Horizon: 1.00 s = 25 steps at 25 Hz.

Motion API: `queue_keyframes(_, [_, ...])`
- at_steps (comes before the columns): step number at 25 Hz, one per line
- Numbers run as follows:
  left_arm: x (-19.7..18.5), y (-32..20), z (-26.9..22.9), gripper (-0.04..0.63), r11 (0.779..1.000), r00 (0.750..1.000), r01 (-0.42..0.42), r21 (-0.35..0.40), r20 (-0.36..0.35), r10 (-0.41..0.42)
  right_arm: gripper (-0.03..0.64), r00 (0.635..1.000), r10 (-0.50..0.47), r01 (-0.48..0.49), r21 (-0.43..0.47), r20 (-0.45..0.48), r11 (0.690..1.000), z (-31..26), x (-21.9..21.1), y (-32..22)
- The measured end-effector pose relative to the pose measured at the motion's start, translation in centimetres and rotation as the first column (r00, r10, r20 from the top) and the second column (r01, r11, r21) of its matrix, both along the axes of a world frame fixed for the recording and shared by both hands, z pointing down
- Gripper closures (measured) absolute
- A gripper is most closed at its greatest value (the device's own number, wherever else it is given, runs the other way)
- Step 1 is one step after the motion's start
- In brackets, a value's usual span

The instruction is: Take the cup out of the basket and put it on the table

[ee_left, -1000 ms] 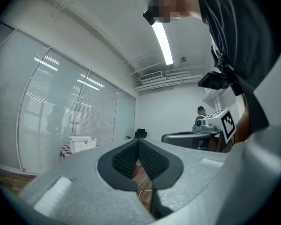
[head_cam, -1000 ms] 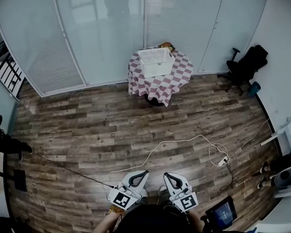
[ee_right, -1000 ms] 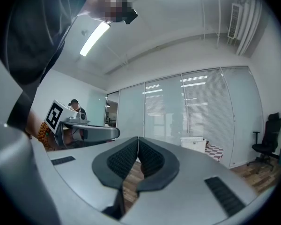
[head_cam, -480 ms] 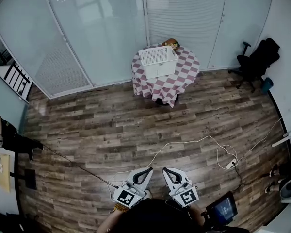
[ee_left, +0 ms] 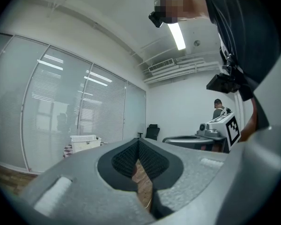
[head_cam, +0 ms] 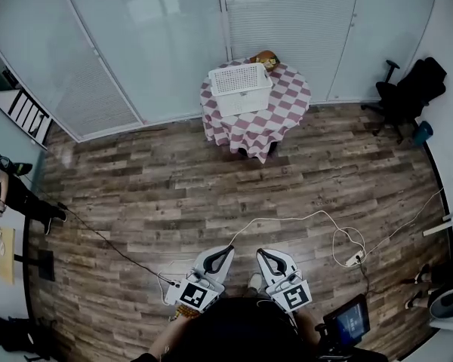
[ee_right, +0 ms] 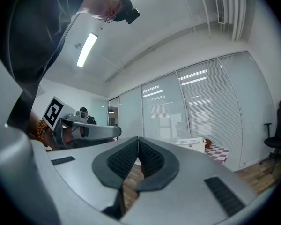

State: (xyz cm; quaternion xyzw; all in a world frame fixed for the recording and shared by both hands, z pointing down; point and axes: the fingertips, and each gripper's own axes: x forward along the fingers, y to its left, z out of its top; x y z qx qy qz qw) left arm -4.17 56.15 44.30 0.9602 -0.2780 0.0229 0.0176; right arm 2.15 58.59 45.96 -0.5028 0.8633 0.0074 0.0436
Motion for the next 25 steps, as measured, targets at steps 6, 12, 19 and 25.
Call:
queue_keyframes(6, [3.0, -1.3, 0.5, 0.592, 0.999, 1.0, 0.028, -0.022, -0.003, -0.028, 0.606, 0.999, -0.041, 0.041, -0.033, -0.012, 0.999, 1.6, 3.1, -2.4])
queue_keyframes(12, [4.0, -4.5, 2.5, 0.592, 0.995, 1.0, 0.003, -0.097, 0.028, -0.001, 0.606, 0.998, -0.055, 0.054, -0.058, -0.009, 0.997, 2.5, 3.6, -6.2])
queue_keyframes(19, [6.1, -11.6, 2.9, 0.592, 0.989, 0.997, -0.081, -0.126, -0.018, 0.079, 0.606, 0.999, -0.036, 0.033, -0.105, -0.024, 0.994, 2.2, 4.4, -11.8])
queue_keyframes(25, [7.4, -18.4, 0.3, 0.592, 0.987, 0.99, -0.14, -0.073, -0.045, 0.137, 0.606, 0.999, -0.029, 0.025, -0.101, -0.036, 0.995, 0.2, 4.5, -18.5])
